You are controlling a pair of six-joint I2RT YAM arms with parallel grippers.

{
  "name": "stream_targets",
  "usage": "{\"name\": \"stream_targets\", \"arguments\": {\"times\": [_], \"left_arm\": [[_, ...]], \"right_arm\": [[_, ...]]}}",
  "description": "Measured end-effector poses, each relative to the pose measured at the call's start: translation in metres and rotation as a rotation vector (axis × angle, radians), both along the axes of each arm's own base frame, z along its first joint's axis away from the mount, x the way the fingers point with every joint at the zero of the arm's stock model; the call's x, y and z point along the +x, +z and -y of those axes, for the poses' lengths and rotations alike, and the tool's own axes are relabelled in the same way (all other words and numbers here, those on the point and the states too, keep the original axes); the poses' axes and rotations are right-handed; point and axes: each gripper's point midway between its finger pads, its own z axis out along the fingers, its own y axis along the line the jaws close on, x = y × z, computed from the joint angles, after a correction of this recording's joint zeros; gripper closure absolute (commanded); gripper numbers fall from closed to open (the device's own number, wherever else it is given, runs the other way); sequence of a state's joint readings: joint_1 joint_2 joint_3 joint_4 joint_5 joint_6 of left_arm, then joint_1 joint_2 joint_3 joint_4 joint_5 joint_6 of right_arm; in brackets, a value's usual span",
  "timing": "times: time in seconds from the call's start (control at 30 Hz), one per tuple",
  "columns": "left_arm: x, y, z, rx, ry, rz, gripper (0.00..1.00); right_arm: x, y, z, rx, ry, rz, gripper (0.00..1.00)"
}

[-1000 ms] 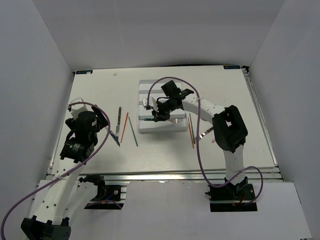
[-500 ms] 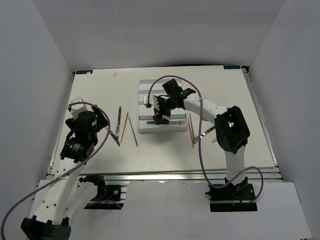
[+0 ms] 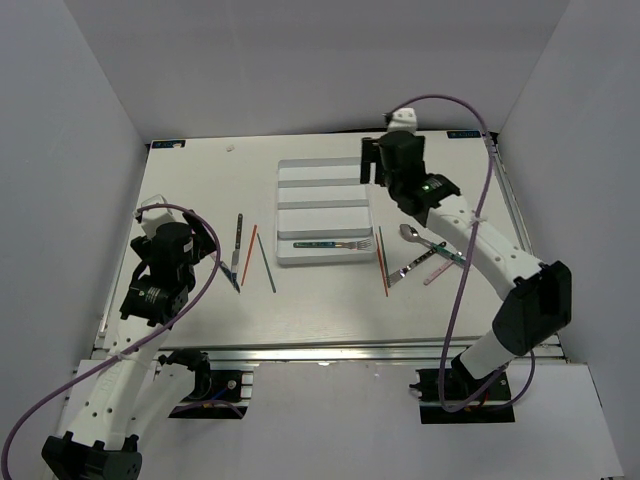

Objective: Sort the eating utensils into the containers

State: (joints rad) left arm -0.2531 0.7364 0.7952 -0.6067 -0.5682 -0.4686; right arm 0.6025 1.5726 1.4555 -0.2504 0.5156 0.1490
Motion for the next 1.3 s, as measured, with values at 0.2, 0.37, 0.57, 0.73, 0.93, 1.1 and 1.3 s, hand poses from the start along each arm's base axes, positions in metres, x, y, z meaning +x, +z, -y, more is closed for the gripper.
{"name": "stream_targets", "arguments": {"times": [0.2,0.37,0.57,0.73,0.93,1.1,1.3], "left_arm": [[0.0,0.0,0.0,0.0,0.0,0.002,0.02],[0.0,0.001,0.0,-0.002,-0.001,0.004,0.02],[0.0,-0.001,0.001,-0.001,-0.005,-0.002,0.02],[0.0,-0.001,0.002,-0.003,-0.008,-0.004,0.02],[0.001,-0.002,0.002,-0.002,-0.009,-0.007,0.02],[0.001,-0.003,0.002,-0.003,-0.01,-0.009,0.02],[0.001,-0.003,0.002,-0.003,-0.01,-0.009,0.02]], "right_arm": [[-0.025,-0.089,0.087,0.197,-0.384,-0.272,0.2],[-0.076,-0.167,0.124,0.214,-0.608,-0.479,0.26],[-0.097,-0.197,0.133,0.293,-0.752,-0.54,0.32],[-0.095,-0.22,0.141,0.295,-0.822,-0.577,0.36],[-0.101,-0.255,0.146,0.269,-0.873,-0.669,0.48],[-0.097,-0.259,0.146,0.302,-0.893,-0.658,0.76],[-0.096,-0.259,0.146,0.344,-0.939,-0.647,1.0]]}}
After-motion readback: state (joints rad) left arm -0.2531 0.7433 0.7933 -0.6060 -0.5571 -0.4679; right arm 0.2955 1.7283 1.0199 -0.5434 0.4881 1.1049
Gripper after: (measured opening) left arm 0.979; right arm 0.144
